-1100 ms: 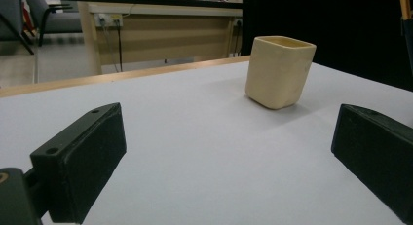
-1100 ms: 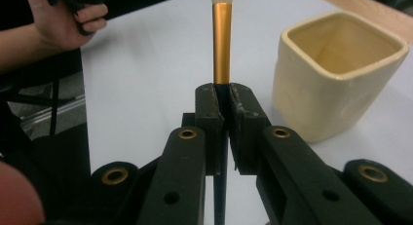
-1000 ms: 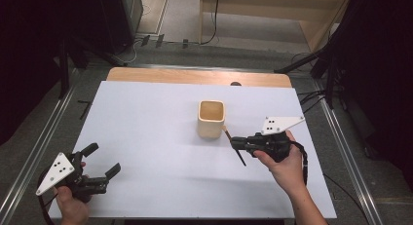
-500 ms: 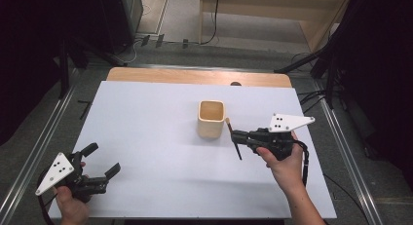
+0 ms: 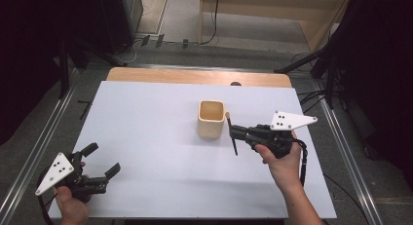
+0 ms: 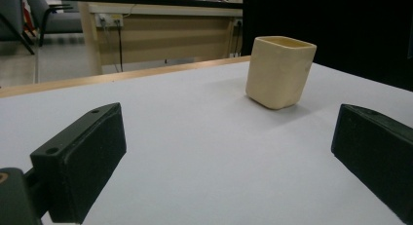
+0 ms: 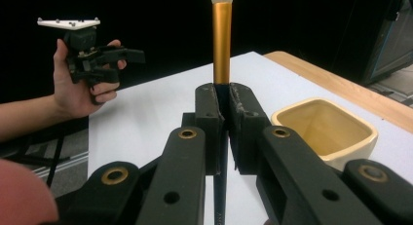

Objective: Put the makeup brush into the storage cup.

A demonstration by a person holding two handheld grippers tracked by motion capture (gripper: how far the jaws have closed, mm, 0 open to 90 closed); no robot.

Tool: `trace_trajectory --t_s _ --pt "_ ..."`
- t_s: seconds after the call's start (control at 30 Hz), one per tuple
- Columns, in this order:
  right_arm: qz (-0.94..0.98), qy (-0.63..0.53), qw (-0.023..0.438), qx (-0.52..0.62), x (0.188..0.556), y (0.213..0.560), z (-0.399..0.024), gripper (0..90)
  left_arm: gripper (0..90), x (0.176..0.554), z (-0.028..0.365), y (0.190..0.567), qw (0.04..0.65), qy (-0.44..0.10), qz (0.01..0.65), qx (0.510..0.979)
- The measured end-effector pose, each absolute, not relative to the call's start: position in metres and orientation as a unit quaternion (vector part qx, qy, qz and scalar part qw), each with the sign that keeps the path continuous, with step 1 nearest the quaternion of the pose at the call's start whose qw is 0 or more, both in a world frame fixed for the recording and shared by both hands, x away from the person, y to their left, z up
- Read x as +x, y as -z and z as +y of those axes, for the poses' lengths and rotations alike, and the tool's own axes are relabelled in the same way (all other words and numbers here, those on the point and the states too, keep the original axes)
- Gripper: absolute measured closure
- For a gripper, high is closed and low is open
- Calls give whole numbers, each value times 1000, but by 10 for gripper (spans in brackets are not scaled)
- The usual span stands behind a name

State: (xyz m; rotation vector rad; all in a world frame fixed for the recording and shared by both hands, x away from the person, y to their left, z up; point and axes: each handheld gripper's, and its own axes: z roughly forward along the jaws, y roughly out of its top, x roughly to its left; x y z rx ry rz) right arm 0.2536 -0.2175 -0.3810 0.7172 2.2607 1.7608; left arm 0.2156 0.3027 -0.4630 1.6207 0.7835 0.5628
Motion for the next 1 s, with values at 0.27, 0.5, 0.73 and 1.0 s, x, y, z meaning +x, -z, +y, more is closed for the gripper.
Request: trace_trajectory --t_s 0.27,0.5,0.73,1.0 --pt "752 -607 99 237 255 380 -215 849 2 216 303 463 588 -241 336 696" --pt "741 -620 108 236 257 379 -213 849 2 216 303 463 590 -241 336 694" --pt "730 -631 118 237 260 377 -212 849 2 218 300 463 590 -238 334 696" --pt "723 -639 117 235 264 375 -211 849 2 217 302 463 590 -240 335 695"
